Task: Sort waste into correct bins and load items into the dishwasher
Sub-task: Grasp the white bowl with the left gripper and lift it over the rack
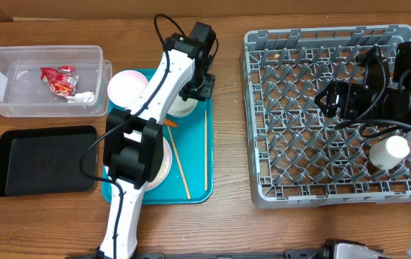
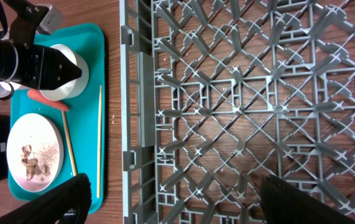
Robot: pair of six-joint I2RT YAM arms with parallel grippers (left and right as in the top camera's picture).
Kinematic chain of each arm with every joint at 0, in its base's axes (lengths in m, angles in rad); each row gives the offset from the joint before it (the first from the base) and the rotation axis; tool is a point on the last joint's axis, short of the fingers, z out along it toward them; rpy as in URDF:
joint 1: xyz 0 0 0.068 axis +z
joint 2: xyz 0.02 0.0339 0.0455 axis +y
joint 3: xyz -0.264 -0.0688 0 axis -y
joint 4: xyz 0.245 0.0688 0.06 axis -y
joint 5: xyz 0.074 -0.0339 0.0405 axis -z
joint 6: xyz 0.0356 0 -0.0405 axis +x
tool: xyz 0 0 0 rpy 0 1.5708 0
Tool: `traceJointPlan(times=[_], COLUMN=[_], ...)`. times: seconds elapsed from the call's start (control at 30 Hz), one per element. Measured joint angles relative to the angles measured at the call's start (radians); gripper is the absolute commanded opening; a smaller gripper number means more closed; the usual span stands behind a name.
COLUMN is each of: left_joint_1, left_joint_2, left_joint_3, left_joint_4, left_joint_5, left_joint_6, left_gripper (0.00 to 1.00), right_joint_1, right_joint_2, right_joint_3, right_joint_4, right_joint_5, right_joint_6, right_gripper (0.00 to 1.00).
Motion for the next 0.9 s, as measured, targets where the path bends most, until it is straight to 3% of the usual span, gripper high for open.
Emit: traceJointPlan(times=[0.27, 0.33, 0.37, 0.6, 0.73, 0.83, 0.9], left_joint_1=[-0.002, -0.002, -0.002, -0.002, -0.002, -0.002, -0.006], left_joint_2=[0.000, 0.000, 0.000, 0.000, 0.009, 0.006, 0.002], left_joint_3=[-0.033, -0.051, -0.056, -0.032, 0.218, 0.436, 0.520], left_joint_4=[0.014, 0.015, 0.016, -0.021, -0.135, -0.144, -0.059], left_joint_5=[-0.003, -0.003, -0.003, -0.027, 0.024, 0.177, 0.327], left_joint_6=[-0.025, -0.026, -0.029, -0.034, -0.032, -0.028, -0.029], left_gripper=[0.21, 0.13, 0.04, 0.04, 0.04, 0.04, 0.04], right_joint_1=[0.000, 0.000, 0.000, 0.000, -0.006, -0.051, -0.111], right_joint_2=[0.000, 0.000, 0.000, 0.000, 0.000, 0.000, 0.000], right_joint_3=[0.000, 0.000, 0.000, 0.000, 0.000, 0.000, 0.000], right_joint_4=[-0.016, -0.021, -0.023, -0.040, -0.066, -0.095, -0.119], right_joint_5=[0.001, 0.007, 0.011, 0.066, 0.201, 0.334, 0.422], right_joint_6=[-0.001, -0.002, -0.003, -0.003, 0.050, 0.135, 0.210], right_gripper=[0.89, 0.89, 0.89, 0.89, 0.91, 0.91, 0.92])
